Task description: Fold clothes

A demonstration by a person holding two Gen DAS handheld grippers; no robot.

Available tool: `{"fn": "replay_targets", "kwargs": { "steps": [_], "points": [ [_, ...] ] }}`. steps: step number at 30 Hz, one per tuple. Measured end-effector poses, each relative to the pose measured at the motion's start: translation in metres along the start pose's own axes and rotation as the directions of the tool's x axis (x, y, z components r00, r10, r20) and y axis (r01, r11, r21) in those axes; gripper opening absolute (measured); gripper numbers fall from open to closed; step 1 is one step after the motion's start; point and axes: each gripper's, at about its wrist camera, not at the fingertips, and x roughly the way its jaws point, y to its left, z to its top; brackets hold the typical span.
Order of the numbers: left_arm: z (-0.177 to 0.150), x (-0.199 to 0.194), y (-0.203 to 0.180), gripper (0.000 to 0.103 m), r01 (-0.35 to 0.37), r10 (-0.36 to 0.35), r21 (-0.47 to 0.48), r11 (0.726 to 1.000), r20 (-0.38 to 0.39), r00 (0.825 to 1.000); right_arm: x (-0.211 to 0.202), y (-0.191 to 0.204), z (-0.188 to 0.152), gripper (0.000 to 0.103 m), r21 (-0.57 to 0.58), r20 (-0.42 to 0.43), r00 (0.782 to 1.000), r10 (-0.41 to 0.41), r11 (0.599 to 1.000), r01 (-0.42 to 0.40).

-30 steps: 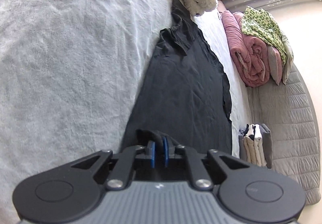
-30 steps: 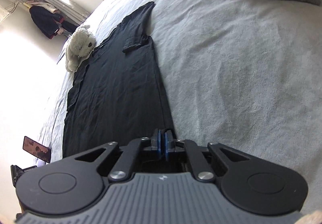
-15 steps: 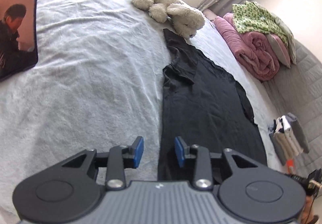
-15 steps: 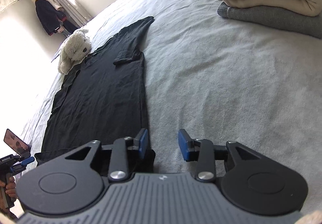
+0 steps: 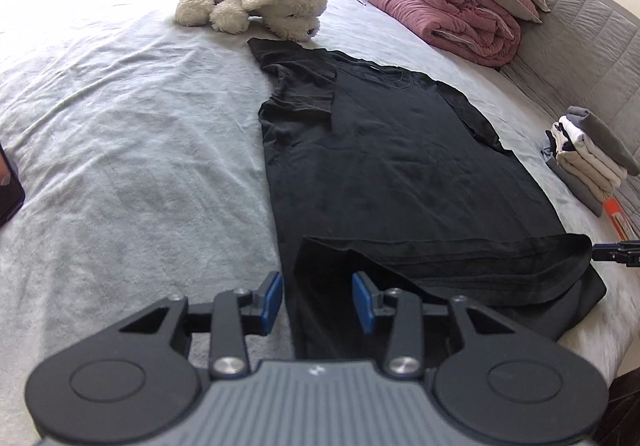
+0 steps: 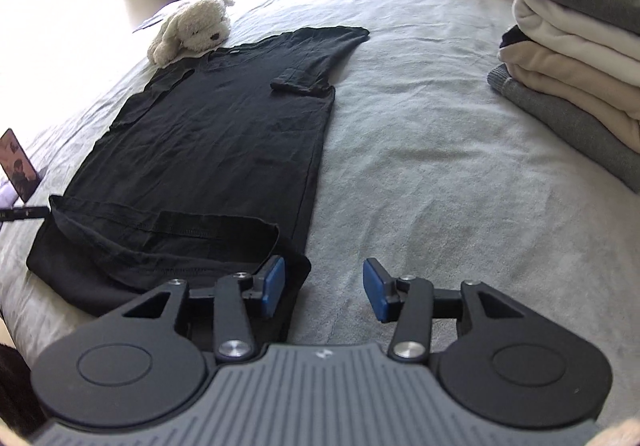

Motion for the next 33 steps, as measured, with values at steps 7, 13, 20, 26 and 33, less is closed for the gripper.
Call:
{"fn": "replay_targets", "kwargs": {
  "steps": [7,13,20,26,33],
  "points": [
    [0.003,0.008,-0.009,0.038,-0.042,0.04,0.039,0.998,0.037,0.999,0.025,0.026,0.004,0.049,-0.118,-0.014,1.0,-0.02,0.993,0.018],
    [0.008,0.016,-0.004,0.022,-0.054,0.057,-0.054,0.997,0.055,0.997,0.03,0.01,0.018,0.049,0.06,0.084,0.992,-0.092,0.994,0.087],
    [0.008,0.013,0.003,0.021,-0.02,0.027,-0.123,0.992,0.056,0.998,0.027,-0.002,0.017,0.049,0.17,0.09,0.992,-0.091,0.983,0.074],
    [0.007,0.015,-0.005,0.02,-0.035,0.041,-0.085,0.996,0.059,0.997,0.029,0.005,0.013,0.04,0.156,0.081,0.994,-0.078,0.986,0.064],
    [0.005,0.013,-0.015,0.007,-0.057,0.061,-0.05,0.997,0.08,0.995,0.032,0.022,0.005,0.006,0.087,0.114,0.988,-0.107,0.991,0.097]
  ]
}}
